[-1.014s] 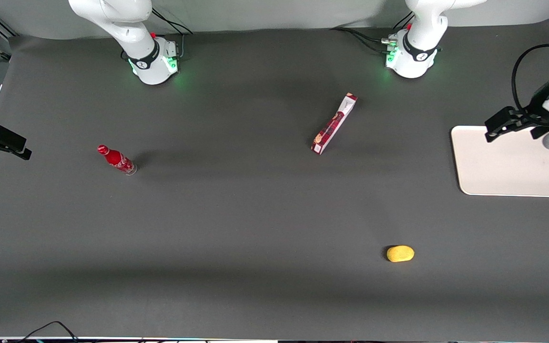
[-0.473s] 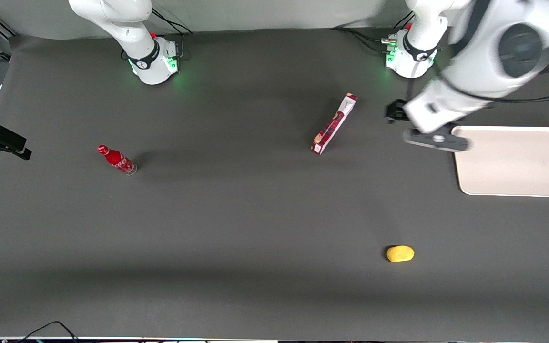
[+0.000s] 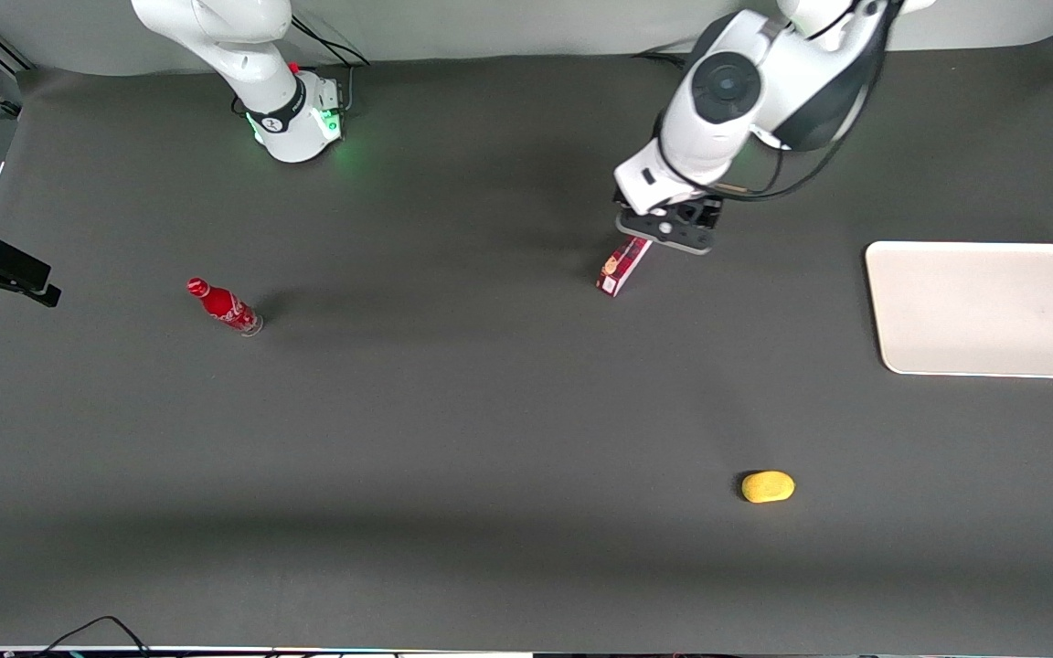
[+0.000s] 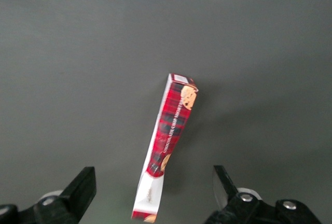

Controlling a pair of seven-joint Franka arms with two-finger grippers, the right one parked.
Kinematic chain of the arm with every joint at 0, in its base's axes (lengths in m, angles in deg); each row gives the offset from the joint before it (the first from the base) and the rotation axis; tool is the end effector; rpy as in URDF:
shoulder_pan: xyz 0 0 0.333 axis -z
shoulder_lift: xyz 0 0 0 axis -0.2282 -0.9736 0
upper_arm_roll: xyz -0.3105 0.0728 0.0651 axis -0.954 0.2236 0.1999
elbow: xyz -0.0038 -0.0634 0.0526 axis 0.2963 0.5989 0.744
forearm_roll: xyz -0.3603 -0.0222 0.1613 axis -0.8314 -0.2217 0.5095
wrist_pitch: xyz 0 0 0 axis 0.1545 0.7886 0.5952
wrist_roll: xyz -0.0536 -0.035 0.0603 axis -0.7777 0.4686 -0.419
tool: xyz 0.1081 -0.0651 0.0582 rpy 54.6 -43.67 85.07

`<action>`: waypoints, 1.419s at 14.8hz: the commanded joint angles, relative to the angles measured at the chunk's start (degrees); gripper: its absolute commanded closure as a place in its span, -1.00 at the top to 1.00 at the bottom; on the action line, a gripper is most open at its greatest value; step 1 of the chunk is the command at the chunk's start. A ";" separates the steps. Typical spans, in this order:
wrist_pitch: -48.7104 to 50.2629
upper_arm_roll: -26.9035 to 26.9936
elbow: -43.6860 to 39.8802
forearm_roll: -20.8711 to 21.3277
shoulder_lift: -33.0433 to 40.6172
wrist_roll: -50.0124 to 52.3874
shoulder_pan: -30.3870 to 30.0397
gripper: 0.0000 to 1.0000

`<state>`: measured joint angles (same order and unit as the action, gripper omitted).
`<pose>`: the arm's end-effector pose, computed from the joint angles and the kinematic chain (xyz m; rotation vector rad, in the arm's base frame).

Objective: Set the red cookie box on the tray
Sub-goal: 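Move the left gripper over the red plaid cookie box, then lower the open left gripper around the cookie box's end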

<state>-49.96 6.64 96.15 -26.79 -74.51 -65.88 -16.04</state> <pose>0.3783 -0.3353 0.3593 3.0371 -0.4894 -0.1888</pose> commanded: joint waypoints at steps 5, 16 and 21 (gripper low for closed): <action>-25.40 -7.41 19.12 -1.69 0.97 -0.71 -0.93 1.00; -39.05 -7.85 23.53 -1.25 -9.49 -0.98 1.27 1.00; -39.14 -7.59 23.97 -0.72 -10.89 -1.06 1.53 1.00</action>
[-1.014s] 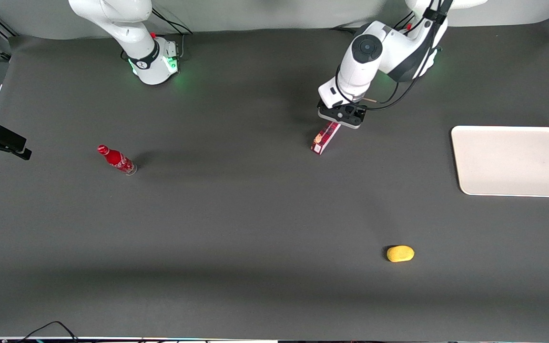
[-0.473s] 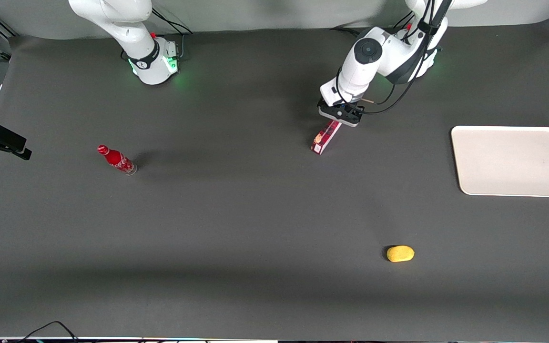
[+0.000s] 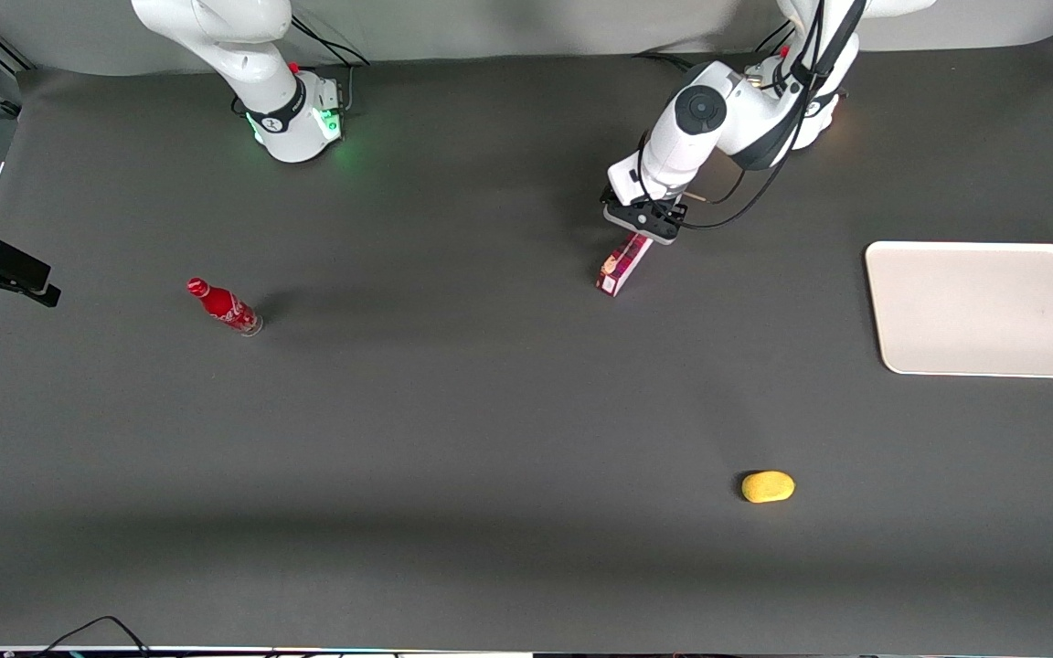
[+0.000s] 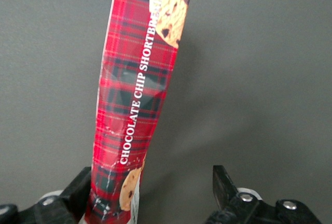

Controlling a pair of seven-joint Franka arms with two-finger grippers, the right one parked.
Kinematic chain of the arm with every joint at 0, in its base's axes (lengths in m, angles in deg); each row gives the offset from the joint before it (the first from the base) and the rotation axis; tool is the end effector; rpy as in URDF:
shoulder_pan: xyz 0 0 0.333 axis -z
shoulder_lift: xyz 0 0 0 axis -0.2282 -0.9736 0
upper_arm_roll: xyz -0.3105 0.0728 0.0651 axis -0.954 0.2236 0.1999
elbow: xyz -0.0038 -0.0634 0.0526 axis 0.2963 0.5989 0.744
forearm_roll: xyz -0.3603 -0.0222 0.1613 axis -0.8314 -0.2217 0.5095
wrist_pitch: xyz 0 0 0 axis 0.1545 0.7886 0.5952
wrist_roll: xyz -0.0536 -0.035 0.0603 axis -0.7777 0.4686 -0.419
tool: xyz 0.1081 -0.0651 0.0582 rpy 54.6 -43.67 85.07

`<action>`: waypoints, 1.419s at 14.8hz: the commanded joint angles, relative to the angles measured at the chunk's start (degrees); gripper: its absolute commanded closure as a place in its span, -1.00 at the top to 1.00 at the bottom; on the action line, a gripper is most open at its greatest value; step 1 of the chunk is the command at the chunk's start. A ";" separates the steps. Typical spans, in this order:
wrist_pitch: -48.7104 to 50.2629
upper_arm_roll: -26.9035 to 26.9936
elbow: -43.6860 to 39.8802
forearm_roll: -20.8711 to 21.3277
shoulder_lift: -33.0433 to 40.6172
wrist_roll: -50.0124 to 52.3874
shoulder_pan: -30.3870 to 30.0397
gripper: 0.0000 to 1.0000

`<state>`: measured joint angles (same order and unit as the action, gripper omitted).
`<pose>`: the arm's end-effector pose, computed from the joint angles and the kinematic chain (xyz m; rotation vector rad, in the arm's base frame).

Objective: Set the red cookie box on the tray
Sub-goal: 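Lower the open left gripper around the cookie box's end, then close the left gripper on the box end and tilt it upright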

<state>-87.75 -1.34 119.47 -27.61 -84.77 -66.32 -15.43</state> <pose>0.2840 -0.3269 0.1985 2.9240 -0.5799 -0.0766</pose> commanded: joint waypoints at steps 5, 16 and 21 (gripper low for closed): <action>-2.05 1.96 0.56 1.86 -2.48 -0.62 1.01 1.00; -6.19 10.23 -0.76 8.01 -7.23 1.56 4.62 0.82; -5.57 10.14 -1.02 8.19 -6.36 1.75 4.53 -0.45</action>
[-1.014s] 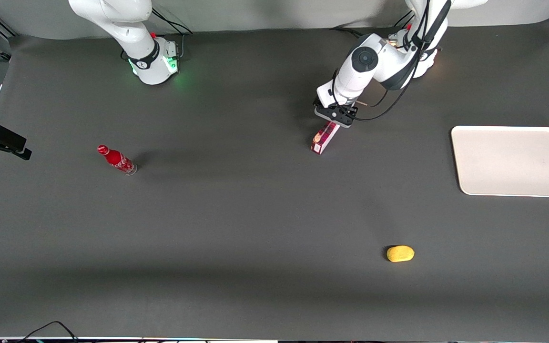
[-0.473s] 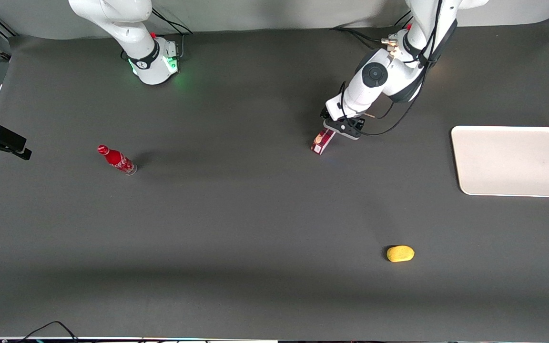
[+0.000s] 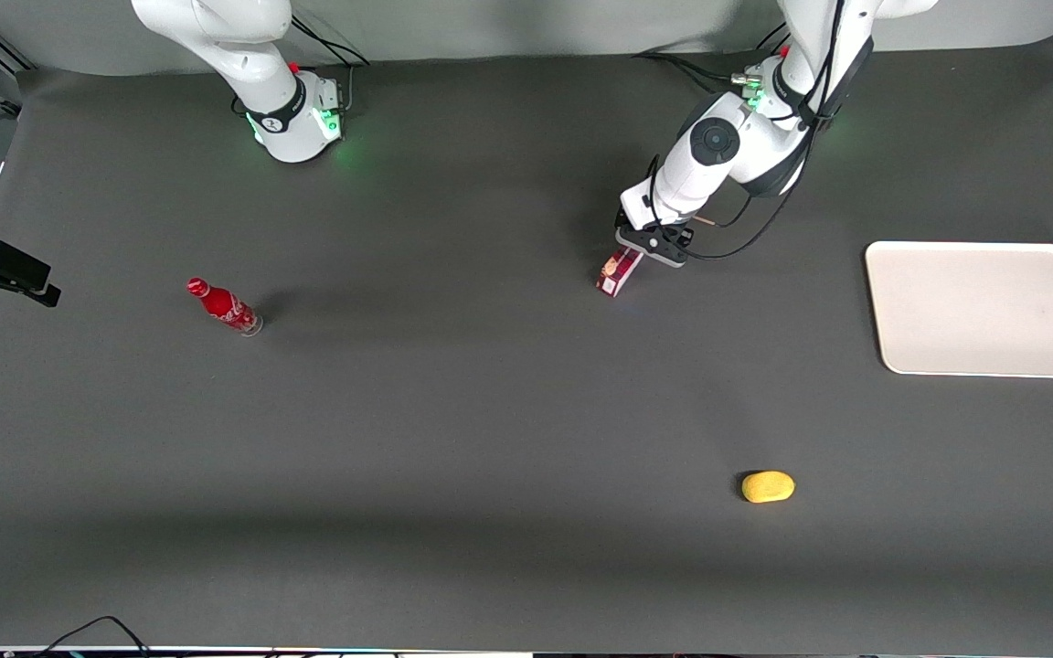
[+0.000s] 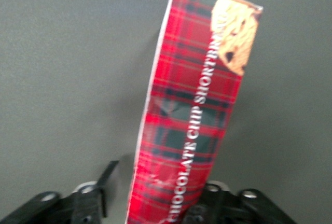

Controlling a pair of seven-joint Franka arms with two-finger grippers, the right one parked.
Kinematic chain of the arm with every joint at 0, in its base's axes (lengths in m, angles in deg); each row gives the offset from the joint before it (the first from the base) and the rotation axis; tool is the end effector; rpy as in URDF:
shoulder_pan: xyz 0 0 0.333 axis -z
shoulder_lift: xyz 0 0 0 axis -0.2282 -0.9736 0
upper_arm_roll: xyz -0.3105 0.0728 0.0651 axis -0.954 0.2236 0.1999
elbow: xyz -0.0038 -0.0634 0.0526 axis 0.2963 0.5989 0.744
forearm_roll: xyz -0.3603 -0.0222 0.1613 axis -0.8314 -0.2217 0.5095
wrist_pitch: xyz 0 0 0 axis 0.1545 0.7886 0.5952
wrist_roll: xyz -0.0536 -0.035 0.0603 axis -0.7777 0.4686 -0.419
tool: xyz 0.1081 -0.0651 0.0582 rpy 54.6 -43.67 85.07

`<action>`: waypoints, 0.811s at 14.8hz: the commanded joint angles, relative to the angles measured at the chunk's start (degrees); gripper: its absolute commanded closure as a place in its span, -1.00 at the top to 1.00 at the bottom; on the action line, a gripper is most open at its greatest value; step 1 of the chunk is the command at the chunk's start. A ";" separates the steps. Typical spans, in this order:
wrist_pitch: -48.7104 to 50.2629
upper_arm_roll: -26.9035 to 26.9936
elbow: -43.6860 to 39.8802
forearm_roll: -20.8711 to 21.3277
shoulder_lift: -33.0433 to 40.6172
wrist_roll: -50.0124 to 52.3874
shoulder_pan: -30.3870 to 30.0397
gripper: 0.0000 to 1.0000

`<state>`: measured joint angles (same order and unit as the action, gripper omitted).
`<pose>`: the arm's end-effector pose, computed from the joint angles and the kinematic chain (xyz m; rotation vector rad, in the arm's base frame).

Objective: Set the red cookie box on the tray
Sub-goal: 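Close the left gripper on the box end and tilt it upright, then lift the box and carry it toward the white tray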

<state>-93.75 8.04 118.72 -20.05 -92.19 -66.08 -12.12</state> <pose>0.3112 -0.3073 0.1658 2.9059 -0.5700 -0.0612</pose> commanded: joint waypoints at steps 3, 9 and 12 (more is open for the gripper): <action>6.03 0.77 -2.90 0.54 2.02 2.38 1.13 -0.81; 8.94 0.68 -4.57 0.45 3.60 3.44 0.52 -1.00; 22.00 0.59 -10.88 0.28 7.90 4.05 -0.88 -1.00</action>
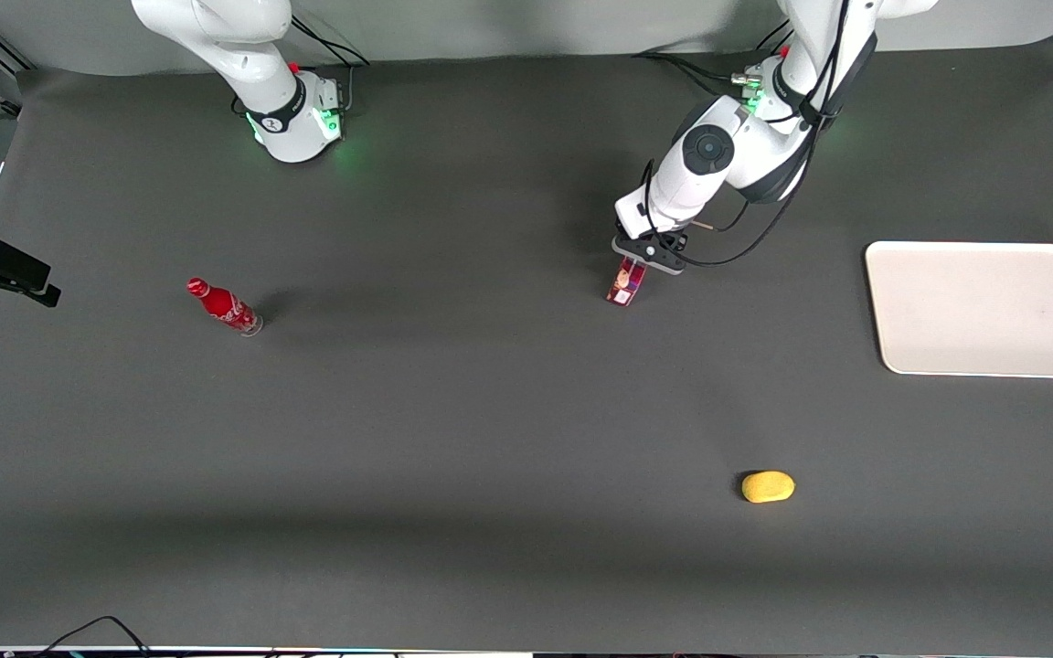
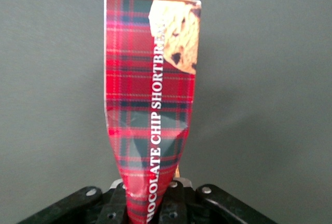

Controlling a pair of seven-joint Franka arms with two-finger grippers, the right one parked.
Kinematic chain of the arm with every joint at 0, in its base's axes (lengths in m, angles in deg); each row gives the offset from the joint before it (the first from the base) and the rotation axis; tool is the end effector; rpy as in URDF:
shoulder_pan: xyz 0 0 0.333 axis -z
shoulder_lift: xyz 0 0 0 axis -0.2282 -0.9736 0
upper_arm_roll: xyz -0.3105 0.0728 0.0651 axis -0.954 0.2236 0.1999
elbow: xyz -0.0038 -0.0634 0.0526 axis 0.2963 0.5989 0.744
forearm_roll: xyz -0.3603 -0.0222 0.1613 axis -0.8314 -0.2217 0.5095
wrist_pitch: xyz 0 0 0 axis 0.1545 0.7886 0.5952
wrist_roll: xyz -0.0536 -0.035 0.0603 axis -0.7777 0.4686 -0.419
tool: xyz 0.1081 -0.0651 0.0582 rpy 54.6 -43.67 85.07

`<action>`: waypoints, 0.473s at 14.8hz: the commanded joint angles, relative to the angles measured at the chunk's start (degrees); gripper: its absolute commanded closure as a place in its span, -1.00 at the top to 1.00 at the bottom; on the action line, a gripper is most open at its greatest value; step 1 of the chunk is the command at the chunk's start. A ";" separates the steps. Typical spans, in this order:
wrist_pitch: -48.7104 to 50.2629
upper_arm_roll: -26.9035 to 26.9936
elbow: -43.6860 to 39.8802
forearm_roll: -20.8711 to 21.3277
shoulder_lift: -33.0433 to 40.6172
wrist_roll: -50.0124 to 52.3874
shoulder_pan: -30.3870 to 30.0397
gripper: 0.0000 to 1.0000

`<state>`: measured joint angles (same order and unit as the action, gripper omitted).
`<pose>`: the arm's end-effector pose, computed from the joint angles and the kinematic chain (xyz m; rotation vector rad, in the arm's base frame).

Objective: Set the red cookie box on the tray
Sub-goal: 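Lift the box and carry it toward the white tray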

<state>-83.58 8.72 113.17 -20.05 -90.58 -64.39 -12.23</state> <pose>0.3354 -0.3163 0.1884 2.9503 -0.5304 -0.1350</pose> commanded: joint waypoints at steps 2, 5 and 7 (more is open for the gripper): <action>18.36 -0.09 -10.08 0.02 8.24 2.80 -1.84 -1.00; 26.09 0.96 -18.33 -0.16 10.79 2.45 -4.29 -1.00; 33.47 5.25 -25.53 -0.16 11.15 1.66 -4.48 -1.00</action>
<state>-59.65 10.12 96.28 -20.16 -81.10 -62.86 -15.62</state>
